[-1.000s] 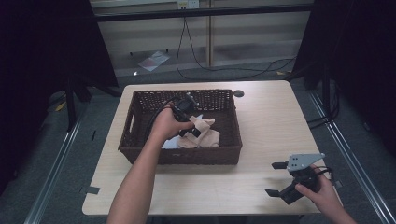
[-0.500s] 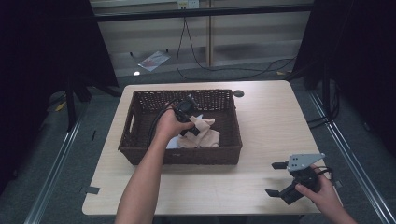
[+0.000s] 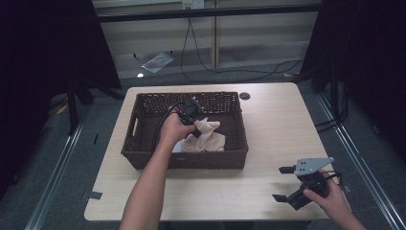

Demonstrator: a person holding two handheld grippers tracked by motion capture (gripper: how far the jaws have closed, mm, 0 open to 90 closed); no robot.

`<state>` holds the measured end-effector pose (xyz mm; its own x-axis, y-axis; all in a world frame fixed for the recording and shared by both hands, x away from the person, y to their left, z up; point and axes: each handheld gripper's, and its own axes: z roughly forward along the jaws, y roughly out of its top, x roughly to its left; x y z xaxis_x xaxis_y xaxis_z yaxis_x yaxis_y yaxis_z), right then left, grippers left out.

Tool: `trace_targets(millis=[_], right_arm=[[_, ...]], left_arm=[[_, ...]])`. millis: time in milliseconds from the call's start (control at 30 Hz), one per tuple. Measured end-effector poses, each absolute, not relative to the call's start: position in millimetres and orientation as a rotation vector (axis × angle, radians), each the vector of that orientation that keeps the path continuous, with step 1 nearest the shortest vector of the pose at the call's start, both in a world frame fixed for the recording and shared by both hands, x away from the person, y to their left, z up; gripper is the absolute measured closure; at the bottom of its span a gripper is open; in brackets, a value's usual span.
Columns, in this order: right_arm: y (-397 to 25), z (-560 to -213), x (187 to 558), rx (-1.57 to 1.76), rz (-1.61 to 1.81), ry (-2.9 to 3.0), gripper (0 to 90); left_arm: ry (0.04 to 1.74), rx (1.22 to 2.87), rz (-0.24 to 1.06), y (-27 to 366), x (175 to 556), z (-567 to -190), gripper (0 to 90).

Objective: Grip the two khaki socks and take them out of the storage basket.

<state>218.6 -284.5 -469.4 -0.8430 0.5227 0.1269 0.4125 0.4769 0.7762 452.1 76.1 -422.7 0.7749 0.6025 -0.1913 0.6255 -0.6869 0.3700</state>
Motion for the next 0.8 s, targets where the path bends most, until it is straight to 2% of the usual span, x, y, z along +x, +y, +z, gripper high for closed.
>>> trace_targets(millis=[533,800], right_arm=[[-284.2,-469.5,218.4,0.828,1.301,2.588,2.3],[-284.3,-469.4,218.7,0.827,1.303,2.586,2.3]], left_arm=[[0.955,2.534,-0.206,91.0,442.4,-368.0,83.1],[0.953,2.559,-0.221,98.6,436.9,-345.1,83.0]])
